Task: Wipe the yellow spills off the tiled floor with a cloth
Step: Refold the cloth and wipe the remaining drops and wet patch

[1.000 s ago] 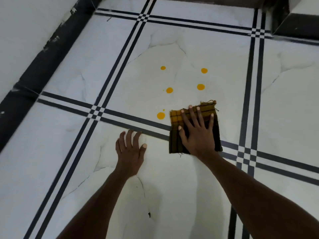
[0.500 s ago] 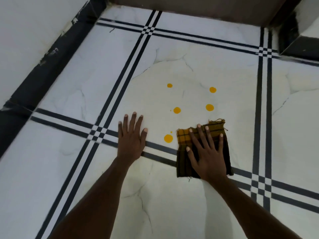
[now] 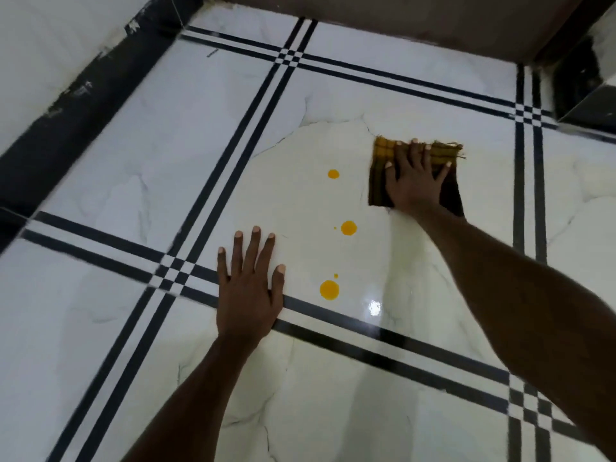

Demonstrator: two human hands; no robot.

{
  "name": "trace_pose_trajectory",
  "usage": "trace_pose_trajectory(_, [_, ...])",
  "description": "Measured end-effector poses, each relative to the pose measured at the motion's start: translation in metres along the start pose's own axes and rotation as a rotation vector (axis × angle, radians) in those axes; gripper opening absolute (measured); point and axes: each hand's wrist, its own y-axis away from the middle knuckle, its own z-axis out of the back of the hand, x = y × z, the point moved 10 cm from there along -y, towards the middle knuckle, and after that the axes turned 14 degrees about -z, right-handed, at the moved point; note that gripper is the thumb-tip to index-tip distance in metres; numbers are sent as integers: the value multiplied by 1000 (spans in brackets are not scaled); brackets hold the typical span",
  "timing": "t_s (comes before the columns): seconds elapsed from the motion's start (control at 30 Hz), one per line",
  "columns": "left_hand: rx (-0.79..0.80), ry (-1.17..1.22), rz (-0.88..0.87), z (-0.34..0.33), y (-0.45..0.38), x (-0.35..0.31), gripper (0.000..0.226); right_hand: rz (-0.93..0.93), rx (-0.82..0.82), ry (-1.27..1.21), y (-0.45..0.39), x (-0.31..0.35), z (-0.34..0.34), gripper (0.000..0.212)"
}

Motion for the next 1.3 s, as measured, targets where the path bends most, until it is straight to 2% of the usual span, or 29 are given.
trace_pose_trajectory(0.07, [1, -9, -6, 0, -1, 0, 61, 112, -51, 19, 26, 49, -7, 65])
trace_pose_trajectory(0.17, [-4, -14, -7, 2, -1, -1, 60, 549, -3, 111, 108, 120, -37, 65])
trace_pose_trajectory(0.23, [-6, -14, -8, 4, 0, -2, 61, 762, 46, 176, 132, 130, -49, 61])
trace_pose_trajectory(0.27, [-16, -12, -9, 4, 0, -3, 60, 742, 22, 157, 115, 124, -43, 61])
trace_pose_trajectory(0.33, [-41, -4, -9, 6, 0, -2, 59, 478, -75, 75, 51, 100, -22, 65])
trace_pose_trajectory(0.4, [-68, -2, -17, 7, 0, -2, 58, 199, -60, 21, -4, 76, -11, 66])
trace_pose_trajectory(0.43, [-80, 2, -16, 7, -1, -2, 58, 152, -44, 18, -11, 77, -12, 65])
trace_pose_trajectory(0.5, [-84, 3, -15, 9, -1, -1, 58, 286, -45, 36, 22, 107, -19, 63])
trace_pose_trajectory(0.57, [-86, -1, -20, 10, -1, -1, 57, 585, -41, 84, 97, 131, -36, 61])
trace_pose_trajectory(0.63, [-63, 10, -21, 9, -2, -1, 56, 801, 18, 158, 179, 107, -50, 58])
trace_pose_trajectory(0.67, [-51, 11, -18, 9, -1, -1, 56, 819, 24, 169, 209, 83, -49, 58])
trace_pose_trajectory(0.7, [-37, 10, -13, 8, -1, 0, 56, 774, 7, 142, 228, 53, -43, 60])
trace_pose_trajectory(0.77, [-19, 15, -3, 6, -4, 1, 56, 563, -32, 105, 246, 0, -32, 63])
trace_pose_trajectory(0.83, [-19, 25, 1, 7, -4, 1, 56, 471, -23, 149, 262, -7, -34, 65])
trace_pose_trajectory(0.93, [-27, 28, 5, 6, -2, 0, 56, 753, 29, 141, 273, 61, -53, 61])
trace_pose_trajectory(0.97, [-39, 35, 17, 7, -1, 1, 56, 837, 16, 132, 256, 85, -56, 60])
trace_pose_trajectory(1.0, [-51, 48, 36, 8, -1, 3, 57, 842, -16, 116, 227, 105, -54, 59])
trace_pose_trajectory(1.03, [-67, 63, 54, 8, 0, 4, 58, 762, -45, 98, 187, 116, -50, 58])
trace_pose_trajectory(1.1, [-86, 83, 83, 8, 1, 7, 60, 463, -85, 96, 110, 100, -37, 61])
trace_pose_trajectory(1.17, [-78, 37, 121, 8, 1, 11, 61, 288, -82, 101, 89, 66, -33, 63])
trace_pose_trajectory(1.23, [-65, -48, 195, 10, 6, 17, 62, 258, -96, 85, 137, 45, -29, 63])
trace_pose_trajectory(1.3, [-87, -94, 271, 15, 13, 20, 62, 428, -71, 128, 224, 52, -43, 62])
